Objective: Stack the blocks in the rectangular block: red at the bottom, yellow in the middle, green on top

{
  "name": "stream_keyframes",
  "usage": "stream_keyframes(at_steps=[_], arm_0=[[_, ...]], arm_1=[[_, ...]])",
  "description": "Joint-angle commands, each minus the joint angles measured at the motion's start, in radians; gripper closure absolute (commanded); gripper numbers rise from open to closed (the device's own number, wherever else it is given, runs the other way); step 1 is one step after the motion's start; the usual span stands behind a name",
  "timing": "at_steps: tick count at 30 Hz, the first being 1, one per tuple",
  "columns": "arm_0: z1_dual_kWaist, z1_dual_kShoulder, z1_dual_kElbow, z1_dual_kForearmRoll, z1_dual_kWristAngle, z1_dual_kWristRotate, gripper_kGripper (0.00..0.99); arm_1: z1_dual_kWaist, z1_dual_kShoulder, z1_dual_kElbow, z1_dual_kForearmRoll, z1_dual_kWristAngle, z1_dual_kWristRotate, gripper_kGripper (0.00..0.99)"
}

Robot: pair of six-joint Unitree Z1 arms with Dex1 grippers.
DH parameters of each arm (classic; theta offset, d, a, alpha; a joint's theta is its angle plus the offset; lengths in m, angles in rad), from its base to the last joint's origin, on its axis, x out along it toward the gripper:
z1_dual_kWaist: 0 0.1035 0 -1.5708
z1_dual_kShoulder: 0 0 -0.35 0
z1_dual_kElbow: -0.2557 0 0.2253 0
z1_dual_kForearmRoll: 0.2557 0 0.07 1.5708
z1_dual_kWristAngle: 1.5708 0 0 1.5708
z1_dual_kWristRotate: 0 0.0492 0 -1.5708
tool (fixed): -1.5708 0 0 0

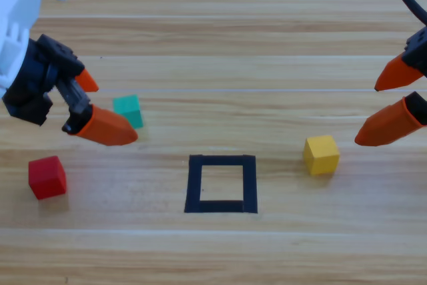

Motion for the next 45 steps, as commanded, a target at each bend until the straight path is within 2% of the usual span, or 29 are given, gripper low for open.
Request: stream_keyframes(at_steps=[1,10,16,19,23,25,30,35,41,45], arm_0=[[-0.003,-0.018,0.024,0.000,-0.013,-0.008,0.000],[-0.003,-0.043,0.062,-0.043,-0.007,-0.025,0.000],[-0.003,-0.081,0.150,-0.136,-0.011,-0.020,0.000],[-0.003,-0.075,0.153,-0.128,-0.011,-0.026,0.000],[-0.003,-0.063,0.131,-0.092,-0.004,-0.066,0.000],[-0.003,-0.046,0.099,-0.059,0.009,-0.095,0.004],[0.000,0.032,-0.022,0.022,0.162,-0.296,0.024],[0.020,0.057,-0.122,0.142,0.286,-0.553,0.024],[0.108,0.068,-0.126,0.218,0.289,-0.711,0.022],[0.168,0.106,-0.143,0.301,0.296,-0.789,0.014]], arm_1=[[0.023,-0.005,0.028,-0.020,-0.008,0.005,0.021],[0.023,0.008,0.022,-0.024,-0.037,0.026,0.021],[0.022,0.088,-0.026,-0.049,-0.192,0.176,0.016],[0.016,0.136,-0.058,-0.049,-0.233,0.238,0.014],[0.014,0.245,-0.136,-0.046,-0.345,0.359,0.016],[0.011,0.318,-0.173,-0.044,-0.350,0.410,0.016],[0.013,0.507,-0.304,0.023,-0.347,0.488,0.019],[0.011,0.670,-0.506,0.232,-0.338,0.542,0.019],[0.013,0.689,-0.495,0.249,-0.338,0.581,0.019],[0.013,0.686,-0.459,0.250,-0.285,0.629,0.017]])
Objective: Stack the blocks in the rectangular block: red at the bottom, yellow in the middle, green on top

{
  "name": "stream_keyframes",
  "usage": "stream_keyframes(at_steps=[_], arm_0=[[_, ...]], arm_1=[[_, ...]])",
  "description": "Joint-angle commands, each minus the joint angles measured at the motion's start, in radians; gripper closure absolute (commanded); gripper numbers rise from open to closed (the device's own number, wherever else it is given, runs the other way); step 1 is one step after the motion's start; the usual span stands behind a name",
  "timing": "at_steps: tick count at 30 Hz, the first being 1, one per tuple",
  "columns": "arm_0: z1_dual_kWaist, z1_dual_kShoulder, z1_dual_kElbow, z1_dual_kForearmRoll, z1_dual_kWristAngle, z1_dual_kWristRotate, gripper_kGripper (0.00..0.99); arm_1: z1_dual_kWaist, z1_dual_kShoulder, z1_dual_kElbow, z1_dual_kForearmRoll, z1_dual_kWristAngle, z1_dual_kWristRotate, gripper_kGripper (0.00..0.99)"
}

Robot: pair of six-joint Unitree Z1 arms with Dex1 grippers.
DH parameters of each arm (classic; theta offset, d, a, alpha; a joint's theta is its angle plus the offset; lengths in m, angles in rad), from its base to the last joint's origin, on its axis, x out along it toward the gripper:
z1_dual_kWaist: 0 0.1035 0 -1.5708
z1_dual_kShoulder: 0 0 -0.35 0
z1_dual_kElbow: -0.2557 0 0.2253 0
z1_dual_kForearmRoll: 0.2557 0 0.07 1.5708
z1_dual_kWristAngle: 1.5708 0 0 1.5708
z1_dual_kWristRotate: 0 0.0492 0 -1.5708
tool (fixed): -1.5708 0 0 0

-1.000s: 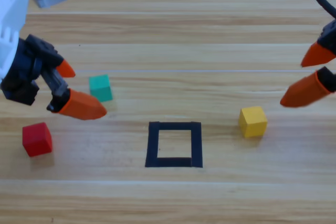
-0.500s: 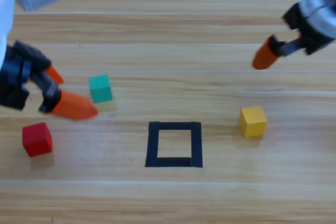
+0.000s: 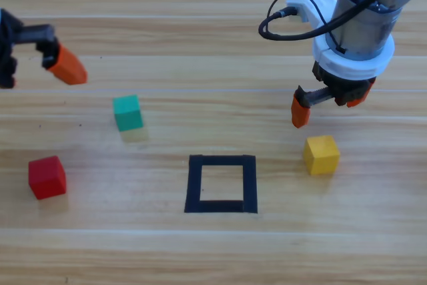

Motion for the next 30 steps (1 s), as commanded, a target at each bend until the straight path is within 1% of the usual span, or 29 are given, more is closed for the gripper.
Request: stream_keyframes(at_steps=[1,7,10,12,15,21,25,29,30], arm_0=[[0.106,0.088,-0.024,0.101,0.029,-0.102,0.014],[0.105,0.279,-0.131,0.250,0.102,-0.225,0.016],[0.103,0.350,-0.149,0.282,0.102,-0.245,0.016],[0.105,0.374,-0.143,0.281,0.083,-0.243,0.017],[0.106,0.388,-0.113,0.261,0.031,-0.231,0.028],[0.137,0.379,-0.031,0.164,-0.050,-0.231,0.030],[0.160,0.377,0.018,0.096,-0.090,-0.231,0.030],[0.174,0.377,0.056,0.049,-0.101,-0.243,0.027],[0.178,0.377,0.067,0.037,-0.101,-0.245,0.024]], arm_1=[[0.016,0.056,0.059,0.010,0.055,0.064,0.017],[0.020,0.062,0.095,0.010,0.054,0.171,0.017],[0.025,0.070,0.102,0.010,0.055,0.222,0.017],[0.033,0.073,0.105,0.010,0.055,0.246,0.017],[0.042,0.101,0.102,0.009,0.058,0.268,0.017],[0.043,0.130,0.090,0.009,0.063,0.268,0.017],[0.043,0.130,0.087,0.007,0.066,0.268,0.028],[0.043,0.140,0.085,-0.002,0.089,0.265,0.202],[0.043,0.144,0.087,-0.005,0.100,0.263,0.261]])
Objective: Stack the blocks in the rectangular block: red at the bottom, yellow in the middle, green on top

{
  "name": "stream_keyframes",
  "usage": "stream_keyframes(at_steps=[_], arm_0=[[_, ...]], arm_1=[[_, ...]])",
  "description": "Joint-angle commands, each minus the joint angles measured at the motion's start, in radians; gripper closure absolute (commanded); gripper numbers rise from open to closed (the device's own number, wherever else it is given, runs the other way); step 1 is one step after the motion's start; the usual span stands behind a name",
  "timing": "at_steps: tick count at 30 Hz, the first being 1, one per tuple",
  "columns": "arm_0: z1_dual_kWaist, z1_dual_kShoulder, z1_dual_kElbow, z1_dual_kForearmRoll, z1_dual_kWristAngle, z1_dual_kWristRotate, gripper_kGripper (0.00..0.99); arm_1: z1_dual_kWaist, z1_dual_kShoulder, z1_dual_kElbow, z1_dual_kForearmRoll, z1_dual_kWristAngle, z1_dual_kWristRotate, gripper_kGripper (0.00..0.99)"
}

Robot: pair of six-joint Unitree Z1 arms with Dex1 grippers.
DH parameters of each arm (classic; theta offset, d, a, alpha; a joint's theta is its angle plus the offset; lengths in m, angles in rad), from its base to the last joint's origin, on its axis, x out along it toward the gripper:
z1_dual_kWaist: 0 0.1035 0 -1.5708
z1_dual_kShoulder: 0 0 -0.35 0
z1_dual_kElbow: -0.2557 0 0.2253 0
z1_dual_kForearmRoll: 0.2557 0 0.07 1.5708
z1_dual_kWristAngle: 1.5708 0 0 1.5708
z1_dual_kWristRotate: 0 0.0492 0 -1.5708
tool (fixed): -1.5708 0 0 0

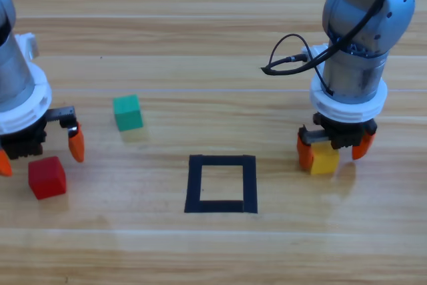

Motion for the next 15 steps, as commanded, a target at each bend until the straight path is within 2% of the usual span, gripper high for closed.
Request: stream_keyframes(at_steps=[1,4,6,8,9,15], arm_0=[[0.047,0.016,0.064,-0.065,-0.014,-0.008,0.024],[0.059,0.018,0.090,-0.100,-0.013,-0.011,0.024],[0.065,0.023,0.101,-0.116,-0.014,-0.011,0.025],[0.070,0.024,0.115,-0.134,-0.014,-0.012,0.027],[0.071,0.027,0.118,-0.142,-0.016,-0.012,0.028],[0.073,0.085,0.129,-0.195,-0.020,-0.011,0.033]], arm_1=[[0.036,0.064,0.002,-0.007,0.053,-0.002,0.349],[0.048,0.069,-0.002,-0.018,0.059,-0.017,0.665],[0.050,0.069,-0.002,-0.029,0.072,-0.029,0.786],[0.050,0.066,-0.002,-0.032,0.077,-0.031,0.953],[0.050,0.063,-0.004,-0.033,0.079,-0.031,0.990],[0.050,0.006,0.010,-0.033,0.060,-0.031,0.990]])
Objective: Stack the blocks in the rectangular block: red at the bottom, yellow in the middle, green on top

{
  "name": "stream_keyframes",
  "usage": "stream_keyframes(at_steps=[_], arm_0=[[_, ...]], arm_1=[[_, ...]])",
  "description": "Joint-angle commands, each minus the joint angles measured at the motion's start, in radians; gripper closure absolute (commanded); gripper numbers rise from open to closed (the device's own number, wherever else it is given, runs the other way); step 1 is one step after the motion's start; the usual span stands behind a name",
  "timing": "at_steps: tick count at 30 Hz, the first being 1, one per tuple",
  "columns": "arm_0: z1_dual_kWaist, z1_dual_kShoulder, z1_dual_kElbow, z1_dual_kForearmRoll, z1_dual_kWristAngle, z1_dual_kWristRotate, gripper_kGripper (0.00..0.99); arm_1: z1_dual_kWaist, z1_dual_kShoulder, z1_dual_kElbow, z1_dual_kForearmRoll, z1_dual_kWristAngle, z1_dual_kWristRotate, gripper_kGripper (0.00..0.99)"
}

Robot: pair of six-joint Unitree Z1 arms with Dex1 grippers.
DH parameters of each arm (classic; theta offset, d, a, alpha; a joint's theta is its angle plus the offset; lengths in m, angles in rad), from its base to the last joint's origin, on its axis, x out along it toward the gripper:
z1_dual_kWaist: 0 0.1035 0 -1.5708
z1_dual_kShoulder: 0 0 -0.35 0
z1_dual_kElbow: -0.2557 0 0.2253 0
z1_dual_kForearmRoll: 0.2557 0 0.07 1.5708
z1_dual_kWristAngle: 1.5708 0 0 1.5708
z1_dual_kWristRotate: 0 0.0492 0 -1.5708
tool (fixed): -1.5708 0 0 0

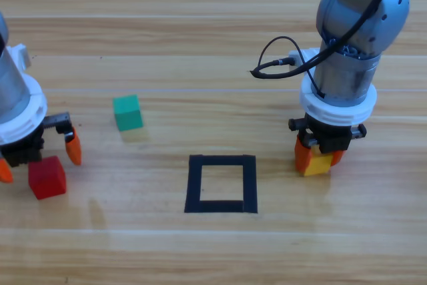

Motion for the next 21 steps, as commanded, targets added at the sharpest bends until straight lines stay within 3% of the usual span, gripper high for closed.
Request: stream_keyframes(at_steps=[1,15,21], arm_0=[[0.023,0.090,0.032,-0.068,-0.011,-0.006,0.034],[0.033,0.154,0.048,-0.134,-0.008,0.006,0.076],[0.048,0.162,0.049,-0.139,-0.011,0.051,0.376]], arm_1=[[0.033,-0.010,0.017,-0.014,-0.015,-0.001,0.990],[0.046,-0.154,0.063,-0.015,-0.027,-0.007,0.990],[0.051,-0.177,0.072,-0.015,-0.049,-0.010,0.990]])
